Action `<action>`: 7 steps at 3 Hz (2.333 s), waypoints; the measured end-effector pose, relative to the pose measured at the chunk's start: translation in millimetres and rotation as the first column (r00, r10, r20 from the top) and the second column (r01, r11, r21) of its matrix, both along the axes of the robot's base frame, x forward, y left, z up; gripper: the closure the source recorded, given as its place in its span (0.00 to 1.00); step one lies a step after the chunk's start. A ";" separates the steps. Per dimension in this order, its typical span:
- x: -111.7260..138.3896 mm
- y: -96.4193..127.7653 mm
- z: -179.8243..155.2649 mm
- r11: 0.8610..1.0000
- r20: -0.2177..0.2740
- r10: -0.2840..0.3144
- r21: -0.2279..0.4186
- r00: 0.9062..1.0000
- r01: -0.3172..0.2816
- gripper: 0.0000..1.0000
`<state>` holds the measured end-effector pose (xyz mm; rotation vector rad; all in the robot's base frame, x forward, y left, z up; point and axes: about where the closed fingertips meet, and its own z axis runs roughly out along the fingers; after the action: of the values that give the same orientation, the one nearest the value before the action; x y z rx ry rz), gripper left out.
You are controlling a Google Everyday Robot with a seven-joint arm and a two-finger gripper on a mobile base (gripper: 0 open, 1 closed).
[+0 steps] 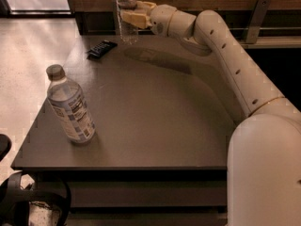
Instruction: Move water bottle near rxbar blueberry
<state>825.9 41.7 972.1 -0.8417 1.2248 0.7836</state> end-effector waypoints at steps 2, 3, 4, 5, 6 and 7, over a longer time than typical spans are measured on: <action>8.2 16.0 -33.2 0.998 0.057 0.013 -0.064 0.998 -0.010 1.00; 6.4 25.9 -47.5 0.997 0.061 0.019 -0.072 0.998 -0.015 1.00; 4.0 33.1 -56.5 0.996 0.052 0.027 -0.086 0.998 -0.023 1.00; 2.9 34.3 -63.5 0.993 0.044 0.012 -0.115 0.999 -0.007 1.00; 2.8 34.5 -63.4 0.993 0.043 0.010 -0.119 0.999 -0.005 1.00; 2.8 34.5 -62.1 0.993 0.043 0.010 -0.119 0.999 -0.005 1.00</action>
Offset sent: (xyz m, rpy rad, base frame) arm 0.0123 0.0154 -0.0485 -0.0838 -0.0787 0.0020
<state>828.6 76.2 910.0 -0.9563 1.2395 0.7002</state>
